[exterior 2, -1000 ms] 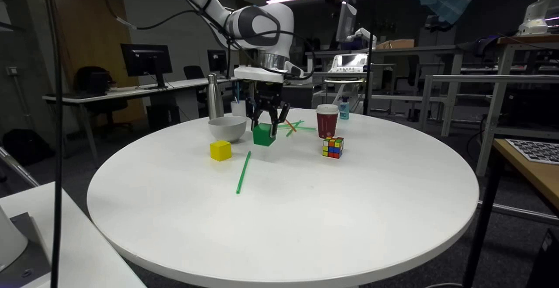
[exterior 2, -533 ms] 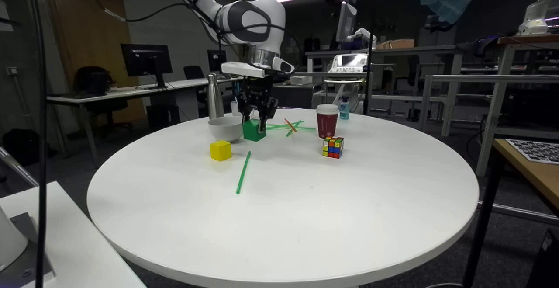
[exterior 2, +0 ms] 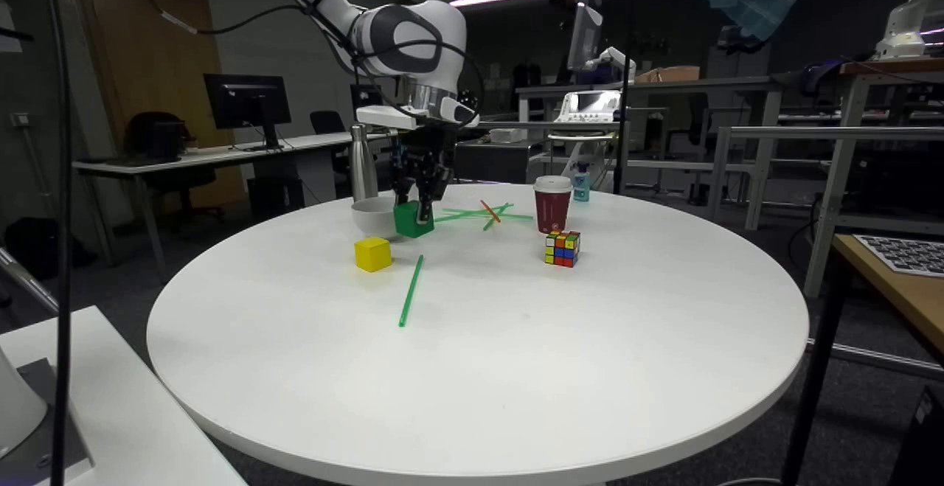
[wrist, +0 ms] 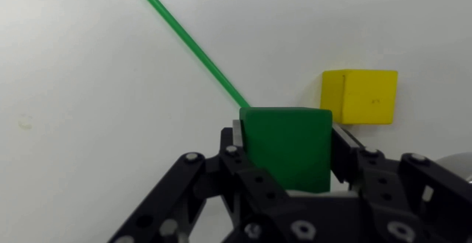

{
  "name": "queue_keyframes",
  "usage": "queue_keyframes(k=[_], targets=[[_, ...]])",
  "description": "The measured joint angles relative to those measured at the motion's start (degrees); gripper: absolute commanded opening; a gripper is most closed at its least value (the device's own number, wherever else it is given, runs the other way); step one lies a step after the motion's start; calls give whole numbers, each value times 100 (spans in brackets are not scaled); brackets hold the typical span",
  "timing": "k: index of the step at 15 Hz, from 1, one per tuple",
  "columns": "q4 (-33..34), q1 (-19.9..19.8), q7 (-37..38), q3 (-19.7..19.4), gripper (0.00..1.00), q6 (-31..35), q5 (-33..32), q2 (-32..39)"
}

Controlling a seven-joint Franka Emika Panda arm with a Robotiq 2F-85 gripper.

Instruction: Pick the green block and put it on the yellow block

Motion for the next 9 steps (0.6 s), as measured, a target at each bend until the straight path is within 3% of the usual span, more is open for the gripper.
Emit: queue_keyframes(k=[9], targets=[[-69, 304, 674, 0, 31, 1, 0, -1]])
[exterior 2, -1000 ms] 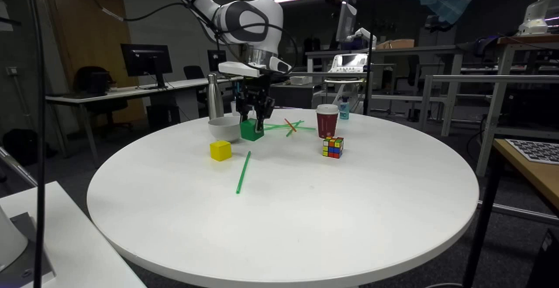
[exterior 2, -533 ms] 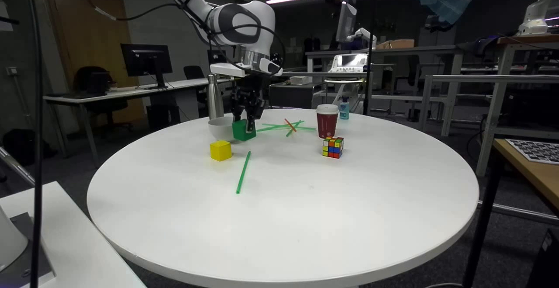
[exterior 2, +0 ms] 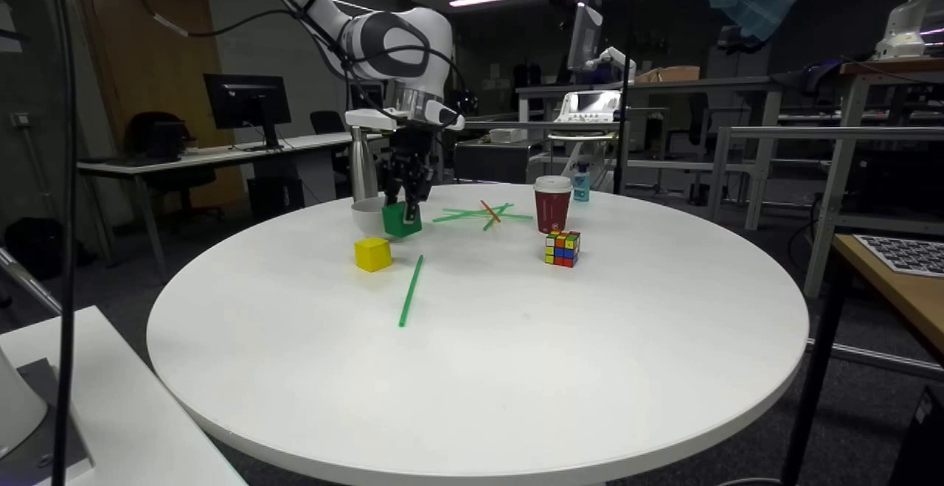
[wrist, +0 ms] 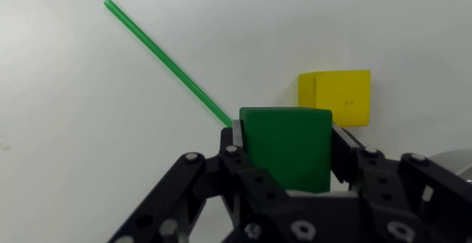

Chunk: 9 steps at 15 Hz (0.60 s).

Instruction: Pick the green block and put it on the yellow block

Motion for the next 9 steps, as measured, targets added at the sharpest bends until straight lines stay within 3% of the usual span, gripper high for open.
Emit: queue_keyframes(k=[9], targets=[[-167, 231, 755, 0, 31, 197, 18, -98]])
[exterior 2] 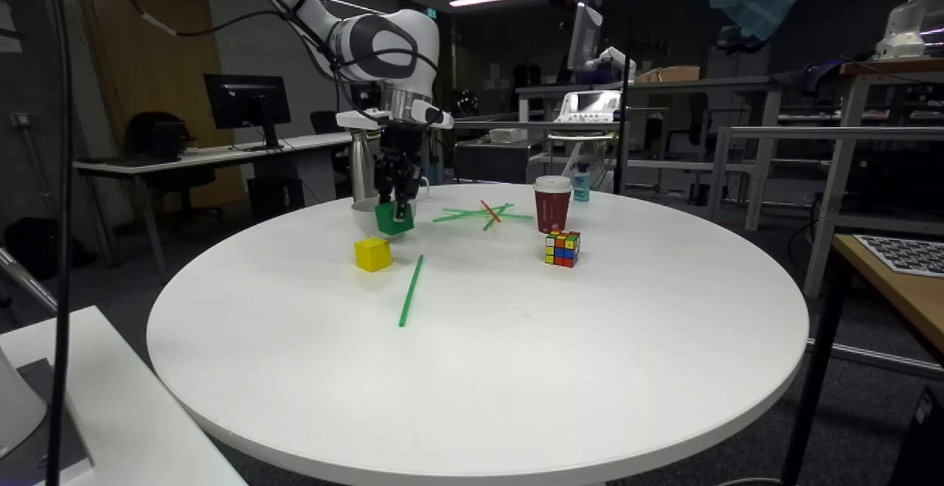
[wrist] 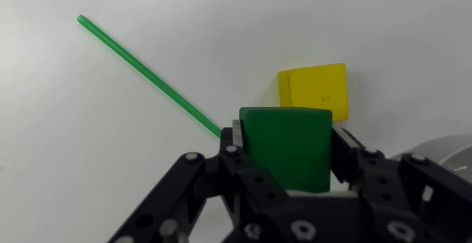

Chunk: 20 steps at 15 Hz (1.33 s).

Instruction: Pick the green block and put it on the yellow block

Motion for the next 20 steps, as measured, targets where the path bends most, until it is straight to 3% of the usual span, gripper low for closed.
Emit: queue_keyframes(k=[13, 20], targets=[[-152, 389, 813, 4, 31, 33, 28, -57], [-269, 444, 896, 3, 31, 204, 28, -57]])
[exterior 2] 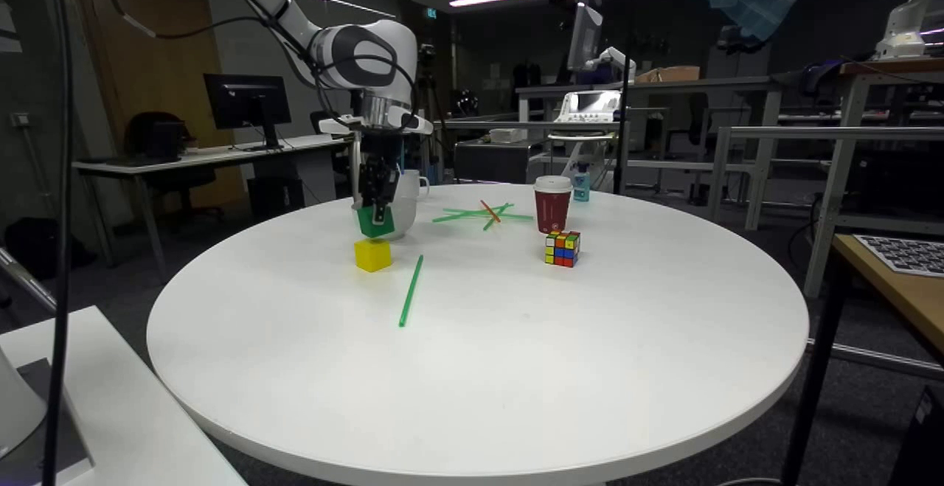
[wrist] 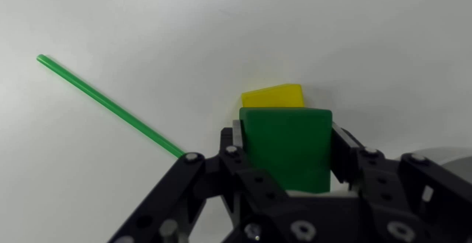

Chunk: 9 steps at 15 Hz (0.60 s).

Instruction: Pick the green block and put it on the yellow block

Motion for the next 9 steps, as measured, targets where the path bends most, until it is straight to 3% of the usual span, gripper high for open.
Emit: queue_keyframes(k=[8, 9], targets=[[-274, 0, 0, -1, 31, 335, 0, -13], [-283, 0, 0, -1, 81, 336, 0, -17]])
